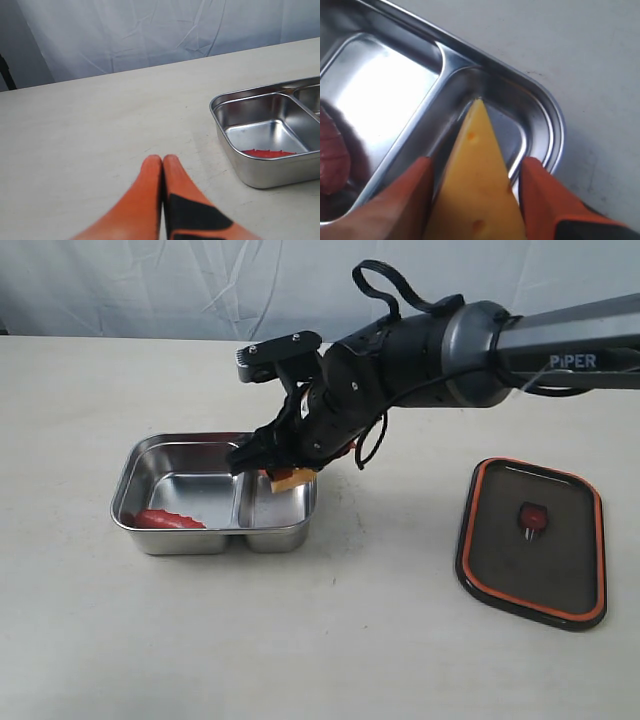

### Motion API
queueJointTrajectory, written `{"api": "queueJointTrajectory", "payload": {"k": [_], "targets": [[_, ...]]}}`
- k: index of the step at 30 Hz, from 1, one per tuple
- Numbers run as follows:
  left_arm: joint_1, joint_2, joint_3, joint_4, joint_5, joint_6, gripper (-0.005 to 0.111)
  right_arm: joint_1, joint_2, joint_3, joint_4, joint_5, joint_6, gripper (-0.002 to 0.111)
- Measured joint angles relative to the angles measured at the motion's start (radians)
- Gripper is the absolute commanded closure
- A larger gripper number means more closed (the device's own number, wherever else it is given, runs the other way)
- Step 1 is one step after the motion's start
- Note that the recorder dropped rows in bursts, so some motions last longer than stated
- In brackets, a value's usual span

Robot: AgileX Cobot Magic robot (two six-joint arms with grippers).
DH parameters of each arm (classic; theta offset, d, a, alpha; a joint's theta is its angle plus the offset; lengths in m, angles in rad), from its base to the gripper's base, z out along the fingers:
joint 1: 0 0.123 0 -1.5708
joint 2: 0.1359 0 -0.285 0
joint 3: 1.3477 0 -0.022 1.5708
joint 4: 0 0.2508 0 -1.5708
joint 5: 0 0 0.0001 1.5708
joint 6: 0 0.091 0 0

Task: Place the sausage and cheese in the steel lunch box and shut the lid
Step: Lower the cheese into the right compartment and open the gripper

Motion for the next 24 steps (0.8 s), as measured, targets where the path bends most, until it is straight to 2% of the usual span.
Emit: {"api": "queueJointTrajectory", "payload": {"k": [5,8,9,10,15,19,20,24], "targets": [[0.0,0.0,0.0,0.0,0.0,0.0,0.106,0.029,0.0,0.0,0.0,0.0,-0.044,0.083],[0.0,0.0,0.0,0.0,0.0,0.0,0.106,0.029,0.0,0.0,0.0,0.0,-0.063,0.053],[0.0,0.0,0.0,0.0,0.0,0.0,0.106,0.029,0.0,0.0,0.0,0.0,-0.072,0.046],[0.0,0.0,0.0,0.0,0.0,0.0,0.106,0.029,0.0,0.0,0.0,-0.002,-0.081,0.044],[0.0,0.0,0.0,0.0,0.0,0.0,0.106,0.029,-0.012,0.0,0.011,0.069,-0.086,0.046],[0.0,0.0,0.0,0.0,0.0,0.0,0.106,0.029,-0.105,0.002,0.011,0.265,-0.087,0.046],[0.0,0.0,0.0,0.0,0.0,0.0,0.106,0.029,-0.151,0.025,0.0,0.327,-0.087,0.046],[0.0,0.0,0.0,0.0,0.0,0.0,0.106,0.027,-0.242,0.132,-0.068,0.383,-0.088,0.046]]}}
